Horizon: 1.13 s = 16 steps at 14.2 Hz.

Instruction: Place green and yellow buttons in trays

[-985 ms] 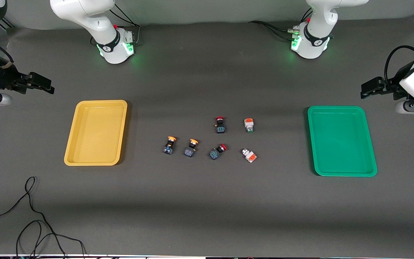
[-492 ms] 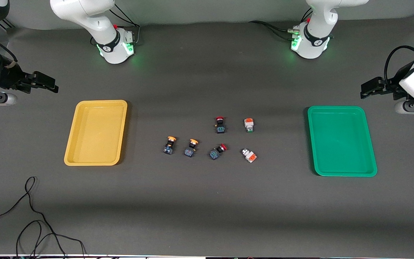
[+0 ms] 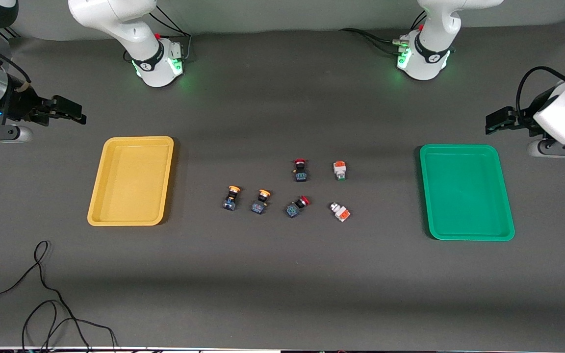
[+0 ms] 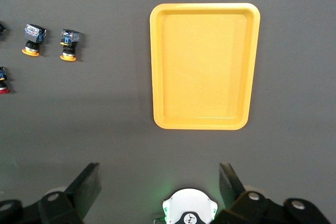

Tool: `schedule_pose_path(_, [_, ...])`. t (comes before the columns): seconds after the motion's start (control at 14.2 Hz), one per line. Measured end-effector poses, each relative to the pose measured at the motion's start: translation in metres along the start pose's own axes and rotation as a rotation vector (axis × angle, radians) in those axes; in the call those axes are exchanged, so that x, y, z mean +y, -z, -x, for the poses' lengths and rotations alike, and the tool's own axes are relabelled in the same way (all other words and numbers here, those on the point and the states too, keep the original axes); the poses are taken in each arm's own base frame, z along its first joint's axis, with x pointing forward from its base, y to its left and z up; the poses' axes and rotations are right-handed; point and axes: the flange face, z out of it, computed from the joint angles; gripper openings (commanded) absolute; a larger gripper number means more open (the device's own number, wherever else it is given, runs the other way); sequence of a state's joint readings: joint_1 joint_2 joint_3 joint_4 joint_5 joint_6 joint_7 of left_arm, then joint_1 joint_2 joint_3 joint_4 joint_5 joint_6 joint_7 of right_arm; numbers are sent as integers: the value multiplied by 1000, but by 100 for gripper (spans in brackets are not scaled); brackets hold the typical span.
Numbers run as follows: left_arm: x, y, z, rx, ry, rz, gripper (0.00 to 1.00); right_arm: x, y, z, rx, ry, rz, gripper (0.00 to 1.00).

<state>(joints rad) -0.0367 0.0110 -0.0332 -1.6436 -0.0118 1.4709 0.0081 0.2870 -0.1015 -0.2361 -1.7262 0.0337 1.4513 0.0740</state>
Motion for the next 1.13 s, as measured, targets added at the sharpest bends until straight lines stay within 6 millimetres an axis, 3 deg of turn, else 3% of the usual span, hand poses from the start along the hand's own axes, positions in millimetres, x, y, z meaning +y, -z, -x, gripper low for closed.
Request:
schedule_pose_path(0.28, [43, -32, -7, -2, -13, -14, 100, -29, -10, -5, -8, 48, -9, 100])
schedule_pose_path(0.42, [87, -51, -7, 8, 10, -26, 100, -55, -26, -18, 10, 56, -60, 100])
schedule_pose_path(0.63, [169, -84, 4, 41, 47, -42, 100, -106, -59, -41, 37, 14, -81, 100])
schedule_pose_path(0.84, [239, -107, 28, 65, 67, -50, 100, -175, -112, -63, 73, -11, -53, 100])
schedule_pose_path(0.98, [277, -111, 45, 87, 88, -40, 100, -200, -161, -82, 87, -14, -36, 100])
schedule_pose_path(1.13, [304, -117, 59, 94, 86, -30, 100, -211, -212, -101, 96, -24, -25, 100])
